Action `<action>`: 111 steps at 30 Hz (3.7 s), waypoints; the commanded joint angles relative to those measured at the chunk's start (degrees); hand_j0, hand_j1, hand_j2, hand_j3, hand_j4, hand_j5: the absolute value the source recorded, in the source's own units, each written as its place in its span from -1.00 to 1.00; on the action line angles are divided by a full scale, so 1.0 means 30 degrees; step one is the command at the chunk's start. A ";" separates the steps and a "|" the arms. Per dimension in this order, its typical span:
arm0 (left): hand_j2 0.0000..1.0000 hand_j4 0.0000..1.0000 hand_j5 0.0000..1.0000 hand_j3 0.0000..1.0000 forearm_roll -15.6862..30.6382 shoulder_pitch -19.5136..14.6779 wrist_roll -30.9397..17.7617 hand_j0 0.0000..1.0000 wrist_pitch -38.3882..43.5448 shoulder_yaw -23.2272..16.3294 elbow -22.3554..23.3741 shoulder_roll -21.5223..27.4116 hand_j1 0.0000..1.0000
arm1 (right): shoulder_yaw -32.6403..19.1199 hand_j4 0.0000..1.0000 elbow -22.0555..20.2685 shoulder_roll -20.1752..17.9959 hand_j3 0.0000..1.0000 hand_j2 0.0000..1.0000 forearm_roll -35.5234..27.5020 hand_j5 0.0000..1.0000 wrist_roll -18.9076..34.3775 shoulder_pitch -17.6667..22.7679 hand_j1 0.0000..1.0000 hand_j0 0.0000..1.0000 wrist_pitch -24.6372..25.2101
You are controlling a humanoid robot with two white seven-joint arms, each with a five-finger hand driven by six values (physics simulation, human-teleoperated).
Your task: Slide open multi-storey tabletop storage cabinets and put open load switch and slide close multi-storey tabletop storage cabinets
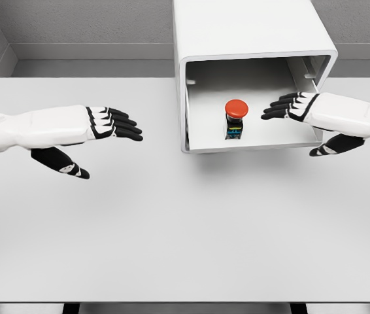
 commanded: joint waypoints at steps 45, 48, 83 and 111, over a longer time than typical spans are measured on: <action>1.00 1.00 1.00 1.00 -0.0266 -0.0030 -0.0021 1.00 0.0054 0.0032 0.0013 -0.0011 1.00 | -0.0131 1.00 0.3087 0.2899 1.00 1.00 0.1171 1.00 -0.0050 -0.0879 1.00 1.00 0.0032; 1.00 1.00 1.00 1.00 -0.0295 -0.0030 -0.0021 1.00 0.0054 0.0032 0.0013 0.0018 1.00 | -0.0161 1.00 0.3058 0.2724 1.00 1.00 0.1171 1.00 -0.0256 -0.0879 1.00 1.00 0.0032; 1.00 1.00 1.00 1.00 -0.0412 0.0205 -0.0050 1.00 0.0054 0.0149 0.0218 0.0018 1.00 | -0.0131 1.00 -0.0546 -0.1173 1.00 1.00 0.1229 1.00 0.2528 0.0615 1.00 1.00 0.0032; 1.00 1.00 1.00 1.00 -0.0471 0.0175 -0.0050 1.00 0.0054 0.0149 0.0423 -0.0011 1.00 | -0.0336 0.50 -0.0692 -0.1554 0.50 0.50 0.1171 0.50 0.1561 0.0059 0.50 0.50 0.0032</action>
